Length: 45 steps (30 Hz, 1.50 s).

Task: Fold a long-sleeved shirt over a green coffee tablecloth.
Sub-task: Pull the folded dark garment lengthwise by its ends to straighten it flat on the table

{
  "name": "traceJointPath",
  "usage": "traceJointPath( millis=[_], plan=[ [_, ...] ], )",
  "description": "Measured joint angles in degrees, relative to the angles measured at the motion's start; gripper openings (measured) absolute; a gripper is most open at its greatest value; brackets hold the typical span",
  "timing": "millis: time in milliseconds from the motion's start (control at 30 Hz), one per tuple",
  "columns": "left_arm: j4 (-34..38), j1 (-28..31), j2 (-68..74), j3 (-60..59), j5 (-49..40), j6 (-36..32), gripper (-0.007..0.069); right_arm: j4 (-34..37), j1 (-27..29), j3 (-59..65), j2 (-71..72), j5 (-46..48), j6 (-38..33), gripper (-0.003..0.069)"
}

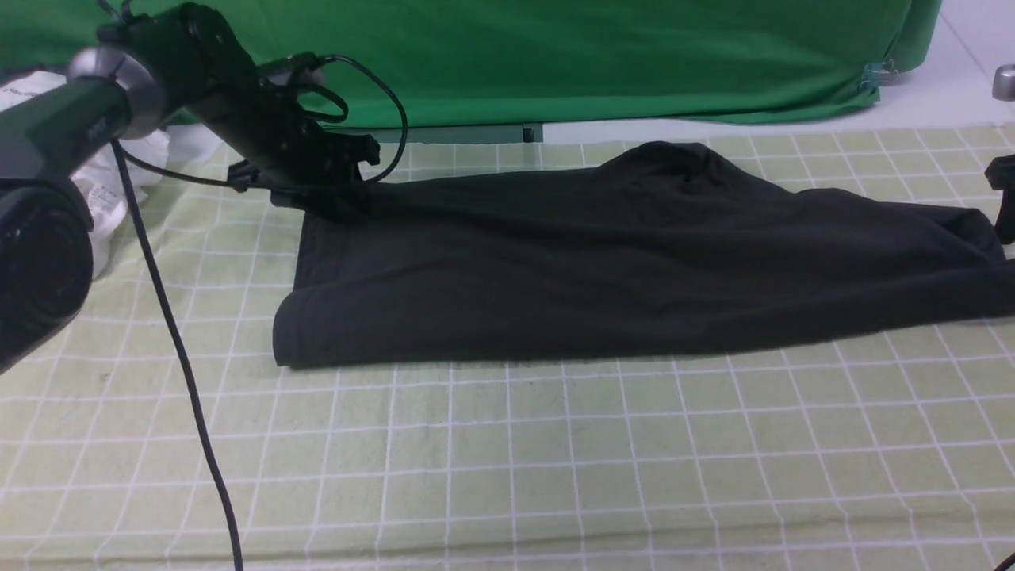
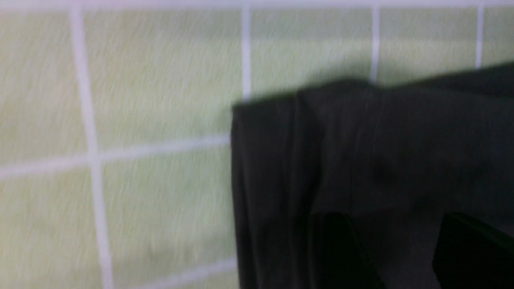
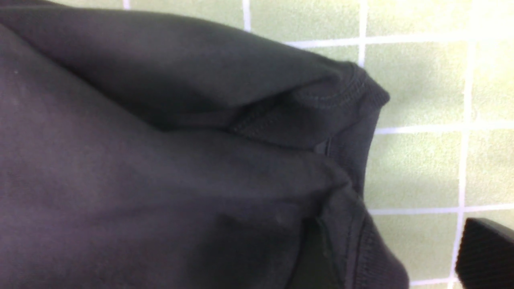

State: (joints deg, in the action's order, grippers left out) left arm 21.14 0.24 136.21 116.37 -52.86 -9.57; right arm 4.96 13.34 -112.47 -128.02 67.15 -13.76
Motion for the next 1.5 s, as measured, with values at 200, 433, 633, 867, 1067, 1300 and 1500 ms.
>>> traceJointPath(
  millis=[200,433,633,867,1067,1300,1500],
  plan=[
    [-6.3,-1.1,0.0,0.0,6.2,-0.3,0.0340,0.0,0.0,0.0,0.0,0.0,0.9,0.0448],
    [-9.2,-1.1,0.0,0.0,8.9,-1.2,0.0340,0.0,0.0,0.0,0.0,-0.6,1.3,0.0448],
    [-4.7,-1.1,0.0,0.0,9.5,-3.1,0.0340,0.0,0.0,0.0,-0.2,-0.7,1.3,0.0448],
    [-6.0,-1.1,1.5,0.0,7.9,-3.1,0.0340,0.0,0.0,0.0,-0.3,-0.9,1.3,0.0448],
    [-6.1,-1.0,1.7,0.1,8.1,-3.1,0.0260,0.2,0.0,0.0,-0.3,-0.9,1.3,0.0448],
    [-4.6,-0.2,1.0,0.1,7.2,-3.0,0.0024,0.9,0.0,0.0,-0.3,-0.9,1.3,0.0448],
    [-0.4,3.2,-2.7,0.0,6.7,-2.9,0.0022,2.4,0.0,0.0,-0.3,-0.9,1.3,0.0448]
  ],
)
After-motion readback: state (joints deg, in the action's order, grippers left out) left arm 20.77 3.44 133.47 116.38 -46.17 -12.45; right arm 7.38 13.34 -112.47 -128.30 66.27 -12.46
